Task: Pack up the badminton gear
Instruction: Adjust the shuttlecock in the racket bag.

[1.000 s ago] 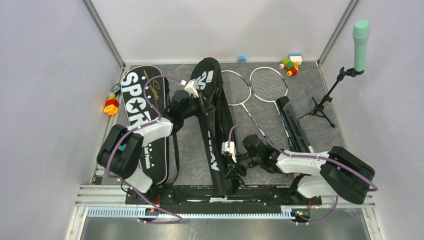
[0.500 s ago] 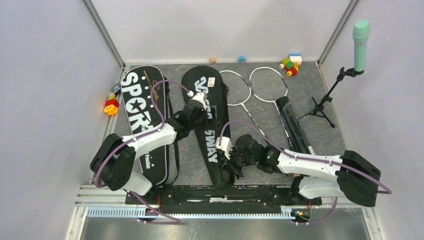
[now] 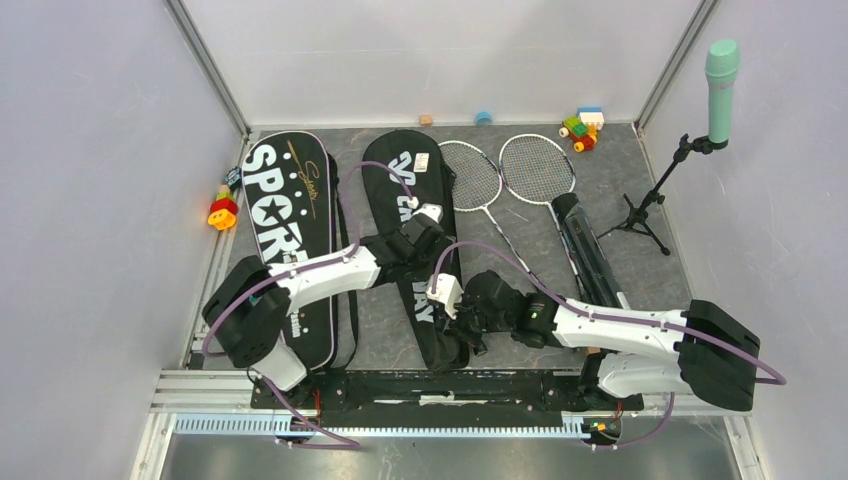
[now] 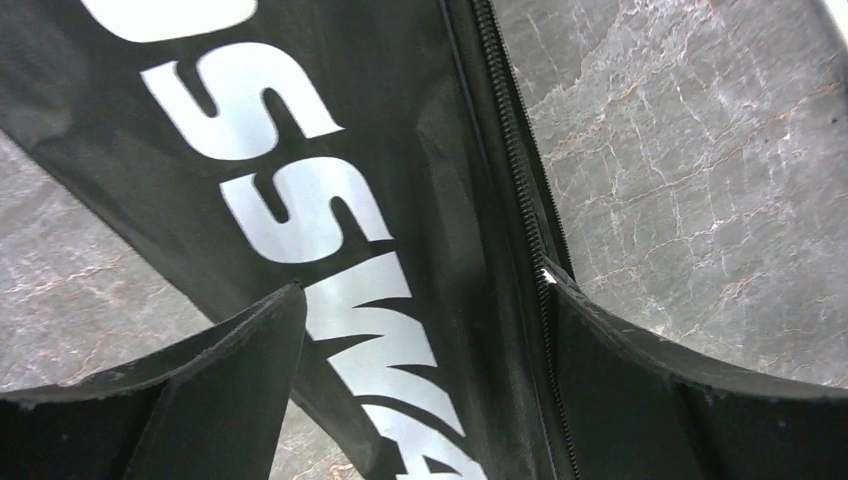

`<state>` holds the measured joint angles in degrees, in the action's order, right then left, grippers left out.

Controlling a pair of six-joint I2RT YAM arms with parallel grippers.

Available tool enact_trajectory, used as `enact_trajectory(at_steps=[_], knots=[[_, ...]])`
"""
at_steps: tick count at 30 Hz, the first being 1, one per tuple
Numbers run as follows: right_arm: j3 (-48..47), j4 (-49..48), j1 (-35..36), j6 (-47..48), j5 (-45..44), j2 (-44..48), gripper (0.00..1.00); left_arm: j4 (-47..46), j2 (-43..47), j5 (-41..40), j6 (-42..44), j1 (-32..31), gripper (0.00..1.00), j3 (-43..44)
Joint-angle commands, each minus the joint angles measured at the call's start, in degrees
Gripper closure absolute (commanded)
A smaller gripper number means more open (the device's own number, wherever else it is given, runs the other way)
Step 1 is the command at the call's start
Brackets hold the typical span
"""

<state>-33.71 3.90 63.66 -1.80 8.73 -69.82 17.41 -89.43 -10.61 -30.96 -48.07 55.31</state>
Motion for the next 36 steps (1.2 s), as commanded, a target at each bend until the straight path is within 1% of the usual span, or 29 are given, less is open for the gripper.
enact_trajectory(at_steps=[1,3,4,5,6,7,8,9,10,12,14,16,18,20,21,22,23,24,27,29,31,33,36], knots=[[-0.77,-5.42,0.33,1.3,-0.29,1.41,1.0,3.2,-3.51,-1.94,3.76,-1.72,0.1,4.31],[-0.3,-5.7,0.33,1.35,-0.27,1.68,1.0,3.57,-4.65,-2.31,4.04,-2.17,0.26,5.19],[0.13,-5.82,0.33,1.32,-0.19,2.0,1.0,3.51,-5.07,-2.22,4.18,-2.18,0.37,5.25],[0.51,-6.14,0.33,1.34,-0.03,2.45,1.0,3.2,-5.37,-2.03,4.53,-2.2,0.44,5.25],[1.23,-6.86,0.33,1.29,0.29,3.26,1.0,3.01,-5.65,-1.84,4.95,-2.2,0.49,5.32],[1.86,-7.57,0.33,1.28,0.87,3.88,1.0,3.02,-5.84,-1.7,5.16,-2.18,0.55,5.5],[2.51,-8.28,0.35,1.34,1.17,4.85,1.0,2.72,-5.87,-1.41,5.43,-2.18,0.68,5.51],[3.11,-9.04,0.33,1.33,1.25,5.89,1.0,2.43,-5.64,-1.44,5.67,-2.2,0.93,5.43],[3.95,-9.44,0.33,1.35,1.57,6.69,1.0,2.23,-5.29,-1.82,5.65,-2.16,0.98,5.23],[5.56,-9.98,0.32,0.98,1.49,8.51,0.9,0.68,-3.46,-1.87,5.99,-2.2,0.98,3.81],[7.5,-10.39,0.33,0.37,2.23,10.76,0.74,-1.25,-0.28,-2.26,6.48,-2.18,0.98,1.67],[9.76,-10.56,0.24,-0.7,2.94,13.91,0.49,-4.25,3.46,-1.31,7.54,-2.2,0.98,-1.85],[11.82,-10.67,0.07,-1.63,2.26,17.55,0.36,-8.32,7.56,0.92,8.67,-2.18,0.98,-6.06],[14.11,-11.08,-0.07,-2.25,0.75,21.26,0.28,-12.13,11.34,2.63,8.8,-2.11,0.98,-9.83],[15.1,-11.26,-0.22,-2.98,-0.56,23.04,0.19,-13.59,12.92,3.36,9.08,-2.11,0.98,-11.44],[16.39,-11.63,-0.37,-3.3,-1.57,24.4,0.14,-14.82,14.33,3.7,8.87,-2.11,0.98,-12.5],[17.41,-12.4,-0.55,-3.21,-1.46,25.46,0.12,-15.75,15.19,4.53,9.01,-2.11,0.98,-13.53],[18.0,-13.32,-0.72,-3.05,-1.45,25.71,0.11,-16.73,15.91,5.16,9.03,-2.08,0.98,-14.33],[18.6,-15.22,-0.99,-0.4,0.41,23.63,0.14,-17.23,17.15,6.05,8.49,-2.06,0.98,-15.3],[17.68,-15.95,-0.99,1.29,3.31,20.28,0.16,-17.23,17.94,6.34,7.84,-2.03,0.98,-15.81],[16.13,-16.45,-0.99,2.95,4.32,16.3,0.18,-19.57,18.71,6.88,6.89,-2.02,0.98,-16.57],[14.59,-17.11,-1.07,2.24,4.45,12.31,0.2,-20.22,19.29,6.93,5.96,-2.02,0.98,-17.11],[13.38,-20.95,-1.14,-0.28,7.73,7.46,0.22,-20.38,19.88,6.05,4.83,-2.0,0.98,-17.83]])
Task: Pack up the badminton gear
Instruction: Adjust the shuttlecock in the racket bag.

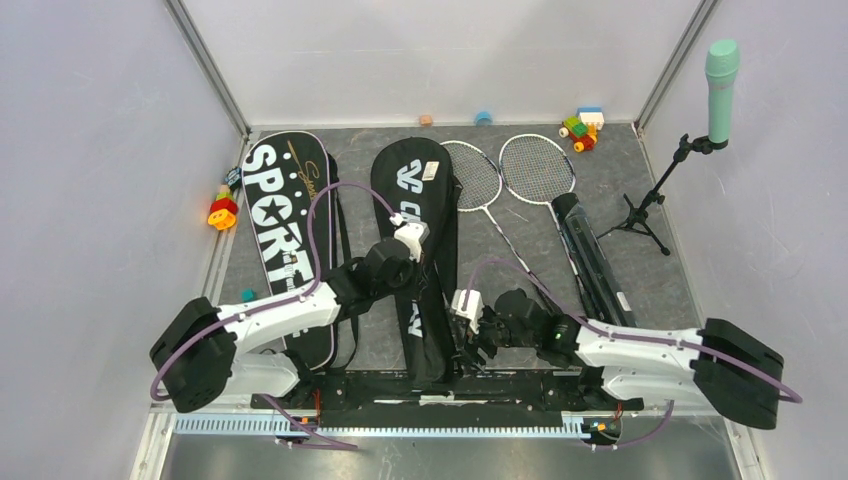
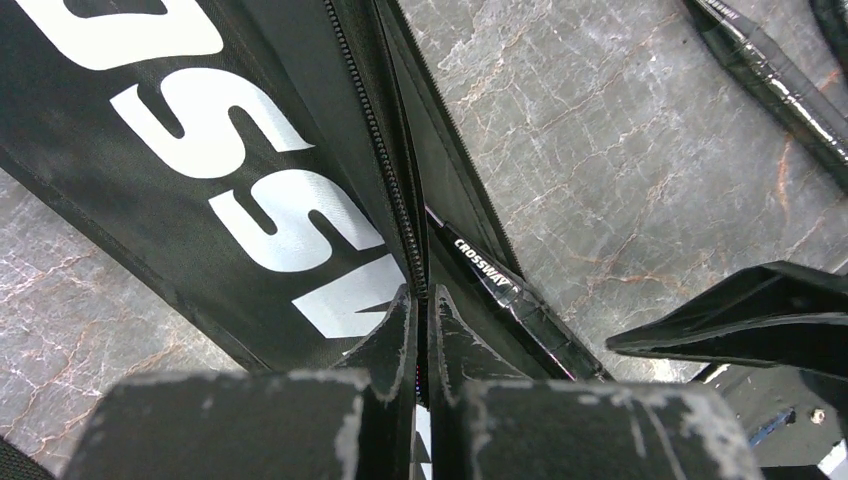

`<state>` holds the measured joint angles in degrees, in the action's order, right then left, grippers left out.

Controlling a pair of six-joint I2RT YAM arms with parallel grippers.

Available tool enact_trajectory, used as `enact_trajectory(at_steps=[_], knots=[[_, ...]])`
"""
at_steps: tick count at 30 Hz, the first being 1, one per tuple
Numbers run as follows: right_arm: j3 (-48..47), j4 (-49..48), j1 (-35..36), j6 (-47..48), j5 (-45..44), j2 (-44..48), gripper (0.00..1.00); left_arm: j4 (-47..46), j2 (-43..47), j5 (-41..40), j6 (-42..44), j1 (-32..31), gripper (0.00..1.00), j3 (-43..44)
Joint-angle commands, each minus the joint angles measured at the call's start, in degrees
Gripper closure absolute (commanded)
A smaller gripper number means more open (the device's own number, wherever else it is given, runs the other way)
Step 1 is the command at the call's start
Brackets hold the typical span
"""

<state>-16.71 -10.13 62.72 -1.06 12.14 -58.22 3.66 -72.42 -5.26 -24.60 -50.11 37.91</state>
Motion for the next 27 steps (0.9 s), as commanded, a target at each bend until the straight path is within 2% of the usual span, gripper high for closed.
enact_trajectory(at_steps=[1,7,12,20,27], knots=[[-3.75,-8.07,-0.22,-1.36,5.65,-5.34,0.22,-6.86,3.11,0.32,-1.83,0.01,0.98,-0.74],[-1.03,-17.14,-0.48,-3.16,7.3,-6.34,0.23,-9.4,4.31,-0.6,-4.72,0.03,0.98,-3.4],[0.0,-21.53,-0.53,-1.4,13.45,-9.49,0.24,-11.81,5.25,-0.51,-6.79,0.01,0.98,-5.32],[-4.16,-20.39,-0.58,-1.19,11.63,-20.96,0.29,-16.5,6.19,0.3,-11.51,0.05,0.98,-8.22],[-3.65,-21.73,-0.49,-0.67,11.26,-23.31,0.29,-17.25,7.23,-2.01,-12.84,0.02,0.98,-9.71]])
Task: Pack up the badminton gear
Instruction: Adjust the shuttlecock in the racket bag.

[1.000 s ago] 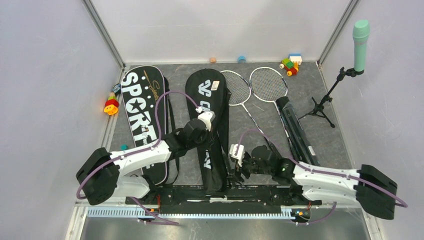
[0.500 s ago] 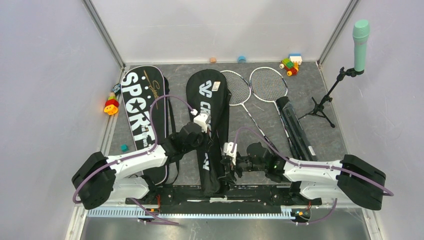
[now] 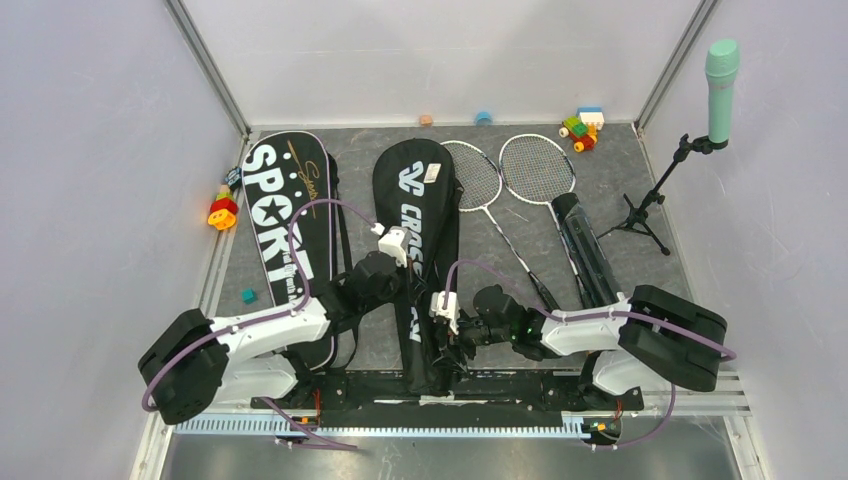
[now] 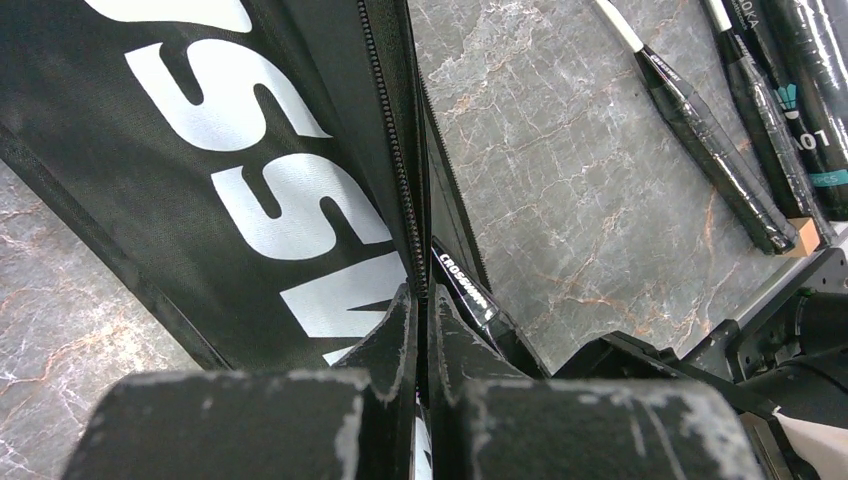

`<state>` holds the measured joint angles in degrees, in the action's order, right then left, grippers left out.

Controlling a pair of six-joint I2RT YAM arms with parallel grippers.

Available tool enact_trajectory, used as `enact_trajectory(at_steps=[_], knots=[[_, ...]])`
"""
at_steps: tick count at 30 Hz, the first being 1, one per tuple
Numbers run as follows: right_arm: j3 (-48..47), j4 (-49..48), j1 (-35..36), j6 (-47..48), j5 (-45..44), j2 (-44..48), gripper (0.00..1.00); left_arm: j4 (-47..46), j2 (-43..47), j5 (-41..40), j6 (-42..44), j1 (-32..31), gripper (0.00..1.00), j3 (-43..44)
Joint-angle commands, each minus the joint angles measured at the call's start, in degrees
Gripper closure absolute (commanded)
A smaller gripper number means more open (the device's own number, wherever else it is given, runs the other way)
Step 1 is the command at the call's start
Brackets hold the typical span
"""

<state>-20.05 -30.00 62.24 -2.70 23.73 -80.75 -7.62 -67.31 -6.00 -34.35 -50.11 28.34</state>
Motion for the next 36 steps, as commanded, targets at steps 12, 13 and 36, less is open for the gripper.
enact_trajectory(at_steps=[12,13,36], knots=[[-6.63,18.38,4.18,2.09,-18.41,-1.36,0.29,-0.25,-2.16,-12.54,1.23,0.01,0.98,-0.16],[-6.51,19.17,4.48,1.77,-19.17,-0.98,0.29,0.55,-3.02,-13.76,1.62,0.03,0.98,-0.06],[-7.83,26.1,9.25,-2.05,-27.17,3.98,1.0,-1.88,-3.78,-19.81,4.11,0.01,0.98,-2.96]])
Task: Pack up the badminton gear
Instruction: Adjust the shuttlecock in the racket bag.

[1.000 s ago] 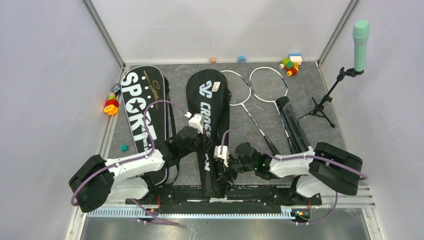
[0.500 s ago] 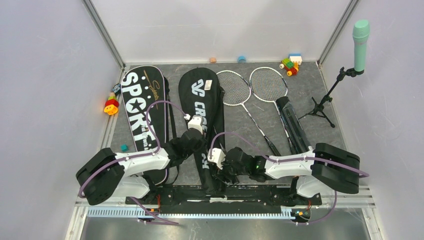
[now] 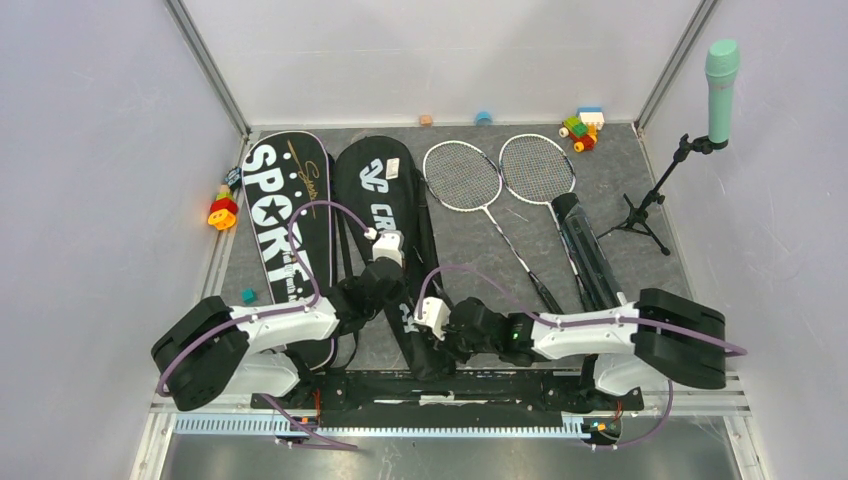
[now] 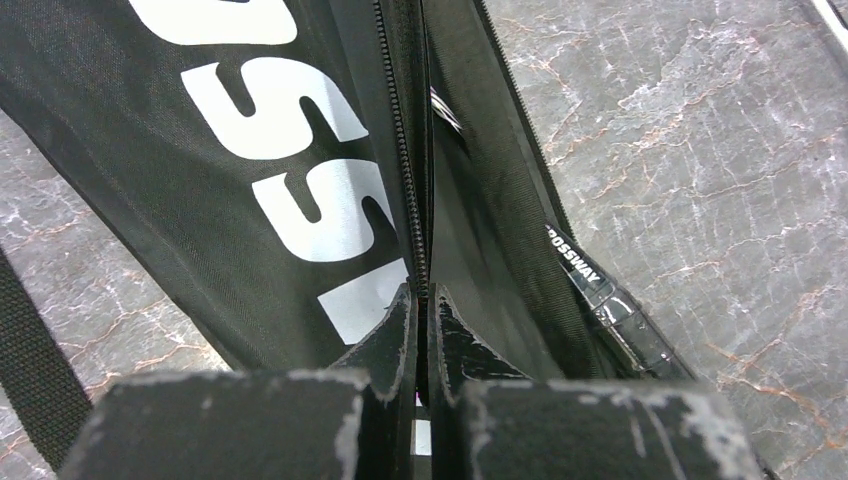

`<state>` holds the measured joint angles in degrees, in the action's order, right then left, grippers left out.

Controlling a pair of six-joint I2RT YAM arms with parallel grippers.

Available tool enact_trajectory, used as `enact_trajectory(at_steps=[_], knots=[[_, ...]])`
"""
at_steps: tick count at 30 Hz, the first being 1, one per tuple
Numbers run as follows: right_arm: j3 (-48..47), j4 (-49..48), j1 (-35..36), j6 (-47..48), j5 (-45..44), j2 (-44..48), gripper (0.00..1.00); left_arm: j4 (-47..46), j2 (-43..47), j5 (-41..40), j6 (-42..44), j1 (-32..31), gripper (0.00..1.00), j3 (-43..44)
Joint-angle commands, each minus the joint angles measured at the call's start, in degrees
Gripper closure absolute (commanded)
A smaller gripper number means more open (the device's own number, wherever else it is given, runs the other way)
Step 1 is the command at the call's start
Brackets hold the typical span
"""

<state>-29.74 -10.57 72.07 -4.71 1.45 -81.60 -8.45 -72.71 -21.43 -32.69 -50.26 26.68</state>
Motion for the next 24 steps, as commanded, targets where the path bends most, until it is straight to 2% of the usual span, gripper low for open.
enact_trajectory(at_steps=[1,7,9,12,15,18,20,21,24], knots=[[2.44,6.79,-0.52,-0.36,-5.22,6.98,1.0,-1.04,1.91,-4.92,2.39,0.18,0.98,-1.65],[8.55,6.39,-0.62,-2.88,-6.95,21.22,1.0,0.16,1.91,-8.08,2.82,0.22,0.98,-1.76],[10.23,7.32,-0.62,-5.98,-11.87,25.43,1.0,0.27,1.86,-8.04,2.74,0.25,0.98,-1.71],[11.5,11.24,-0.83,-12.2,-23.76,29.37,1.0,0.19,1.8,-7.68,2.6,0.25,0.98,-1.72],[11.01,18.7,-2.52,-19.53,-30.01,28.39,1.0,0.19,1.95,-6.59,2.47,0.21,0.98,-1.54],[10.95,23.65,-4.97,-26.64,-30.43,23.71,1.0,-0.89,1.49,-3.88,2.05,0.23,0.98,-1.02],[11.26,23.62,-5.35,-27.19,-29.67,21.33,0.99,-1.88,0.62,-2.84,1.67,0.17,0.98,-0.72],[11.14,23.56,-5.36,-27.16,-29.19,20.85,0.97,-2.0,-0.18,-2.66,1.54,0.17,0.98,-0.31],[11.29,22.29,-5.36,-26.24,-26.94,21.94,0.79,-2.45,-1.97,-1.24,1.36,0.21,0.98,0.34]])
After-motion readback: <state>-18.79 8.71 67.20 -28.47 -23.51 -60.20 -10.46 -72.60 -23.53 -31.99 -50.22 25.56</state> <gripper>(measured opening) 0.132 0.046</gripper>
